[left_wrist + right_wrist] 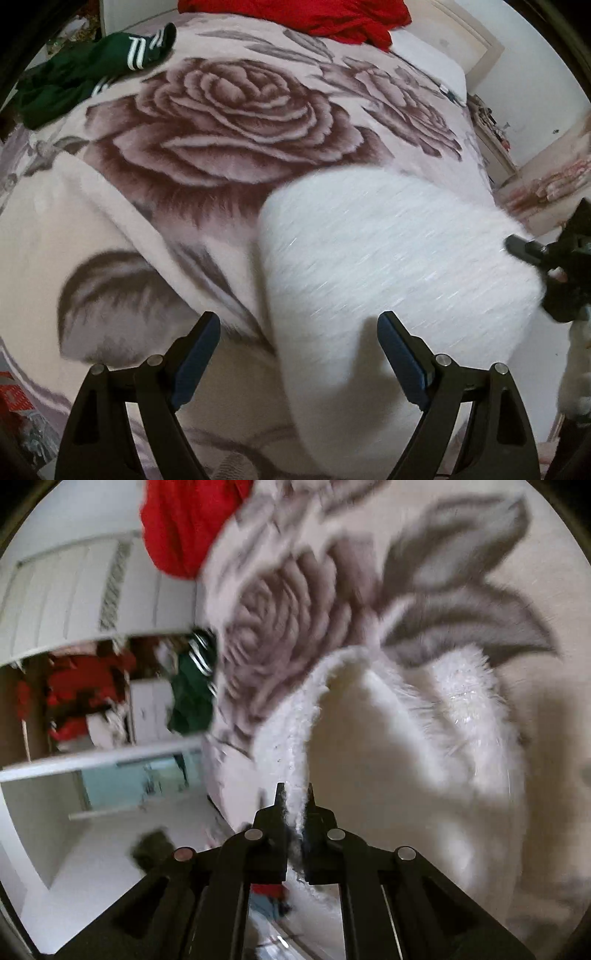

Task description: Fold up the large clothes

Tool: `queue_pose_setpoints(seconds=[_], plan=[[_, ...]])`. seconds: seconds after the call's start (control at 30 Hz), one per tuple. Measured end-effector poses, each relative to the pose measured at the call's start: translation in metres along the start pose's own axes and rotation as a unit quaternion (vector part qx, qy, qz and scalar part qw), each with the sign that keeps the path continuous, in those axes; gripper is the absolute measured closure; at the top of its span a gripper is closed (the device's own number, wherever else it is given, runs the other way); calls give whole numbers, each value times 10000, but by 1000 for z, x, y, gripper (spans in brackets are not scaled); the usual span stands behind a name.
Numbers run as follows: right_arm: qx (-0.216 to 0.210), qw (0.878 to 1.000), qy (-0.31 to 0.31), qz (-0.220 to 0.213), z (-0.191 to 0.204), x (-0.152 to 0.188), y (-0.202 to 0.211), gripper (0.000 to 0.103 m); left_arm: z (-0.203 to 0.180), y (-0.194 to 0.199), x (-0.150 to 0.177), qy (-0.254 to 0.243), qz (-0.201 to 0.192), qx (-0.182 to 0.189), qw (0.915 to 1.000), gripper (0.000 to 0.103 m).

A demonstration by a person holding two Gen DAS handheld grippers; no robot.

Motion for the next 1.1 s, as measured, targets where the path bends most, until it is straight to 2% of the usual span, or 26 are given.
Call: queue_pose_setpoints(seconds=[0.07,0.1,0.17,0.23,0.27,0.3,0.33,0.4,0.43,0.5,0.57,0.63,0.67,0.73,0.83,0.93,1.0,1.1], plan=[[841,9958,106,-340,-13,0,21,97,-7,-10,7,9,79,149,9999,13],[1155,9928,41,-315,-30,-3,17,97,-10,-15,9,42,124,215,9997,12],[1697,9854,-85,-61,-59,-6,-6,96,-14,-26,10,0,177,151,9997,12],[1921,9792,-107,649,-90,-6,-44,92,-12,-29,5,-28,165,30,9999,12],[2024,9760,-47,807,-90,-8,-51,92,-9,-28,4,-12,177,8,9998,12],[2078,9750,41,789,-83,-9,-48,88,-6,-25,3,24,157,0,9999,12],[2193,9730,218,684,-72,-10,-39,76,-3,-24,4,51,139,-28,9999,12],[2677,9611,647,204,-37,-10,-14,59,4,-21,7,89,132,-97,9998,12],[2780,9568,853,-15,-21,-5,-1,57,8,-21,8,127,147,-94,9998,12],[2665,9570,1146,-92,13,6,9,57,13,-22,10,247,192,-39,9995,12],[2202,9647,1369,451,41,27,-12,57,15,-23,11,358,201,57,9991,12],[1900,9647,1469,1083,48,44,-45,57,16,-24,12,418,217,134,9988,12],[1943,9599,1570,1269,46,51,-57,57,17,-23,12,434,222,147,9987,12],[2500,9356,1865,1656,34,64,-96,58,25,-18,12,481,226,6,9986,12],[2757,9220,1808,2032,13,71,-133,58,49,-5,17,660,136,-182,9976,12],[3161,9052,2014,2003,7,73,-154,58,69,1,29,846,178,-305,9958,12],[3263,9029,2017,1940,4,66,-168,57,73,1,35,893,234,-351,9951,12],[3176,9075,1902,1984,3,54,-171,57,66,-1,44,974,357,-224,9944,12]])
Point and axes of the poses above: each gripper's, at about its wrist camera, not at the fingertips, and y roughly against the way its jaws point, z to its left, x to its underside, the point moved 3 cm from there along -y, roughly the way its jaws point, and after that the axes turned 2 degrees about -z, right-handed, at the moved point
